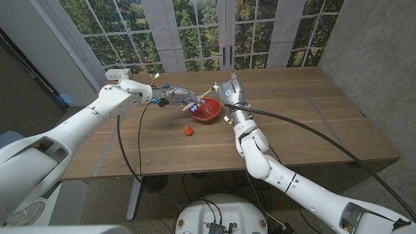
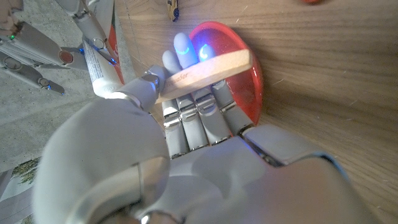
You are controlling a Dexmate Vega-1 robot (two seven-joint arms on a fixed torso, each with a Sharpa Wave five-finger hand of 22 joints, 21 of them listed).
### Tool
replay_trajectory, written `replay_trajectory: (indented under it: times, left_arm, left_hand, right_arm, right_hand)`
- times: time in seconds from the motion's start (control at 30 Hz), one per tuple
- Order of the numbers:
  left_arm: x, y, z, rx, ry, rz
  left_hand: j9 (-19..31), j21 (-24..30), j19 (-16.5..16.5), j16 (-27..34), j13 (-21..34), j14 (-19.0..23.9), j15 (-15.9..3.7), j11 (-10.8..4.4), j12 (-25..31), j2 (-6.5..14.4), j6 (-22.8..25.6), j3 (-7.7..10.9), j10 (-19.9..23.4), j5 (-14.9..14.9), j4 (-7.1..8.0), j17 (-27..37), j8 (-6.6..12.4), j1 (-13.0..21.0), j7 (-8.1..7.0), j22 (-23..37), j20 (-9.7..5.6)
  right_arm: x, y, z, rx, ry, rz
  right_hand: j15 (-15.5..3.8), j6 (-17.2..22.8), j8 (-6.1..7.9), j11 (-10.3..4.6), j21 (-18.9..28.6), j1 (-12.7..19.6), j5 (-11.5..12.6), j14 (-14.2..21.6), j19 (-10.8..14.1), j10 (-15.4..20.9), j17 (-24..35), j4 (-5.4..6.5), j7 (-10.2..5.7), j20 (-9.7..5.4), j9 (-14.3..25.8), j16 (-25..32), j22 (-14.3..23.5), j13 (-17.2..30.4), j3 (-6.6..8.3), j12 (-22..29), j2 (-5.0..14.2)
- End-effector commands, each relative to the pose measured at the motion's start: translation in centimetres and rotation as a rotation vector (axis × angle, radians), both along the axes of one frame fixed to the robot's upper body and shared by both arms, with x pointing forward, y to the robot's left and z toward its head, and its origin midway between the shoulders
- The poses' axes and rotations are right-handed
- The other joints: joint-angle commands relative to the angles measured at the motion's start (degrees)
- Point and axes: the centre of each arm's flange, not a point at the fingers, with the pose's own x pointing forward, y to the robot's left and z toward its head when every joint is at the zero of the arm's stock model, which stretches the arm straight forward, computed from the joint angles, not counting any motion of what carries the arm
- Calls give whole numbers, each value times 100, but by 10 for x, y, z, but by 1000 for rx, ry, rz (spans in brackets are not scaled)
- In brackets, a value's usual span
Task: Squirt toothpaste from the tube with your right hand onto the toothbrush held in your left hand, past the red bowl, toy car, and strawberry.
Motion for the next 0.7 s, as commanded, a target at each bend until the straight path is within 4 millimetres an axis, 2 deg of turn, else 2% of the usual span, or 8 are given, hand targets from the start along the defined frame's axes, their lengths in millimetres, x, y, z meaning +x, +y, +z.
replay_trajectory:
  times: [0.03,0.43,0.7]
  left_arm:
    - [4,2,1,-20,12,-26]
    - [8,7,-2,-52,36,-55]
    - [8,8,-2,-60,39,-61]
  left_hand:
    - [18,35,16,-2,15,436,-661,-646,15,277,61,99,720,44,37,6,13,255,76,-2,-517]
    - [24,31,5,-7,28,433,-660,-637,18,277,51,99,718,44,39,3,13,254,72,-2,-519]
    - [23,34,12,-7,29,431,-660,-652,12,277,56,100,711,44,38,7,13,255,72,-2,-518]
  right_arm:
    - [4,6,0,-14,-6,-75]
    - [7,9,1,3,8,-136]
    - [10,10,5,37,50,-188]
  right_hand:
    - [-698,187,-9,17,32,315,67,67,-11,56,64,-37,-105,-260,97,-1,15,-29,35,2,237]
    - [-685,168,-81,20,35,312,125,77,-67,23,177,-39,-98,-216,8,-55,12,-45,48,8,211]
    - [-692,230,-93,66,58,352,183,78,-56,111,249,-66,-35,-130,-40,-127,5,-149,94,5,206]
